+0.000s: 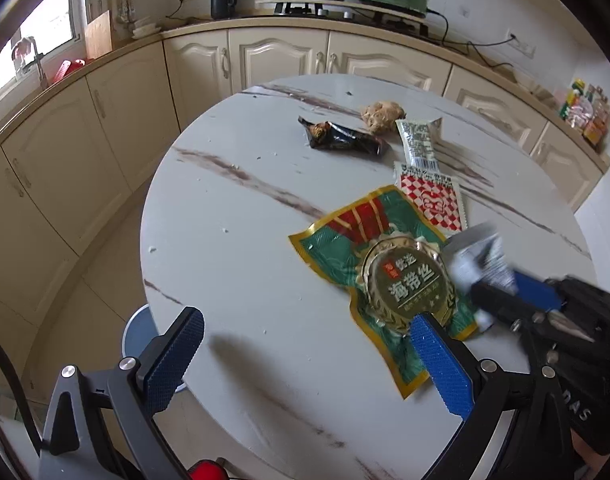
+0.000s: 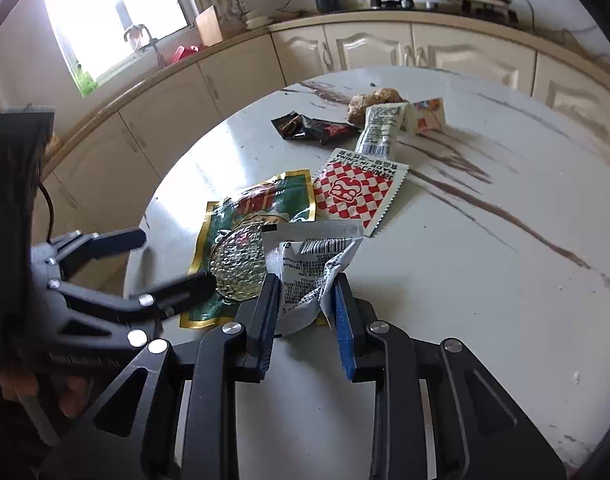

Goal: Collect trash
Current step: 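Grasp the white printed sachet with the right gripper and lift it, then grasp the green seaweed packet with the left gripper while the right gripper holds the sachet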

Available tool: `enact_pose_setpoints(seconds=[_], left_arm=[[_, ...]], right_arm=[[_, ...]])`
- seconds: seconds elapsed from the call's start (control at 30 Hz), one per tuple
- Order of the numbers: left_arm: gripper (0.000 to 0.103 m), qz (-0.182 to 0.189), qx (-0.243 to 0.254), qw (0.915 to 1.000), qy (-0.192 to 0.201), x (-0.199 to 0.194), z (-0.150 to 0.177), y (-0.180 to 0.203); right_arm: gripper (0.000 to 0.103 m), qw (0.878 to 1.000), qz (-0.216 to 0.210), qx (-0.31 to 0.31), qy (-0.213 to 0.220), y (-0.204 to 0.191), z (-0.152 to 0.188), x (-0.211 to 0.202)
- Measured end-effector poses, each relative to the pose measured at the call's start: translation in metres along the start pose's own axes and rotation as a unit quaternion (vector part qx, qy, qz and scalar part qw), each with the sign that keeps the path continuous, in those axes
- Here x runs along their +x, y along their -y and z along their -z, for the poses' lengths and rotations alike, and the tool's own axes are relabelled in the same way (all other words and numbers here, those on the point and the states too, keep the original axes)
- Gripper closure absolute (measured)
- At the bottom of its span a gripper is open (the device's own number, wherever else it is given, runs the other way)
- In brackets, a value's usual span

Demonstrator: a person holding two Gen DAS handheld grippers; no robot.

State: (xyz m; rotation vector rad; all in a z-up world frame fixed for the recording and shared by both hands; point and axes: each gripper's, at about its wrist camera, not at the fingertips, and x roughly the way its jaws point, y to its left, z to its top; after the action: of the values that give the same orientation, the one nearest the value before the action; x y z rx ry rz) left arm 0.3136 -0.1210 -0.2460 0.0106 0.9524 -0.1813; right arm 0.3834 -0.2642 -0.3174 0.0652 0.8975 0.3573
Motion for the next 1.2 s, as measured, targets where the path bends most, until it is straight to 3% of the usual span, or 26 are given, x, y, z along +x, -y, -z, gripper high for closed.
enact_pose_setpoints(seconds=[0.07, 0.17, 0.23, 0.53, 0.6, 0.77, 0.83, 0.9, 1.03, 1.2], left_arm=[[0.001, 0.009, 0.008, 0.9999, 0.003, 0.001, 0.0, 0.006], [0.001, 0.011, 0.025, 0.9996, 0.006, 0.005, 0.0, 0.024], [0.001, 0.004, 0.03, 0.9995, 0.004, 0.01, -0.003, 0.034], [0.002, -0.006, 0.039, 0.9992, 0.0, 0.031, -0.015, 0.05], [0.005, -0.002, 0.046, 0.9989, 0.006, 0.033, -0.015, 0.049], [0.028, 0.019, 0.075, 0.9968, 0.023, 0.032, -0.01, 0.05], [0.031, 0.023, 0.078, 0.9963, 0.026, 0.03, -0.009, 0.048], [0.04, 0.033, 0.081, 0.9957, 0.031, 0.03, -0.008, 0.047], [0.048, 0.051, 0.086, 0.9944, 0.036, 0.029, -0.007, 0.045], [0.05, 0.063, 0.079, 0.9939, 0.043, 0.026, -0.004, 0.042]], right_arm=[[0.077, 0.998, 0.055, -0.006, 0.02, 0.0, 0.0, -0.009], [0.077, 0.997, 0.054, 0.031, 0.038, 0.022, -0.003, -0.022], [0.077, 0.996, 0.069, 0.035, 0.04, 0.032, -0.003, -0.027], [0.077, 0.996, 0.062, 0.05, 0.041, 0.051, 0.003, -0.03], [0.077, 0.996, 0.06, 0.051, 0.042, 0.051, 0.003, -0.029], [0.077, 0.996, 0.056, 0.05, 0.044, 0.05, 0.003, -0.027], [0.077, 0.996, 0.053, 0.05, 0.044, 0.049, 0.003, -0.027], [0.077, 0.997, 0.051, 0.049, 0.044, 0.047, 0.003, -0.027], [0.077, 0.997, 0.049, 0.045, 0.046, 0.04, 0.002, -0.028], [0.077, 0.997, 0.047, 0.041, 0.045, 0.03, 0.002, -0.027]])
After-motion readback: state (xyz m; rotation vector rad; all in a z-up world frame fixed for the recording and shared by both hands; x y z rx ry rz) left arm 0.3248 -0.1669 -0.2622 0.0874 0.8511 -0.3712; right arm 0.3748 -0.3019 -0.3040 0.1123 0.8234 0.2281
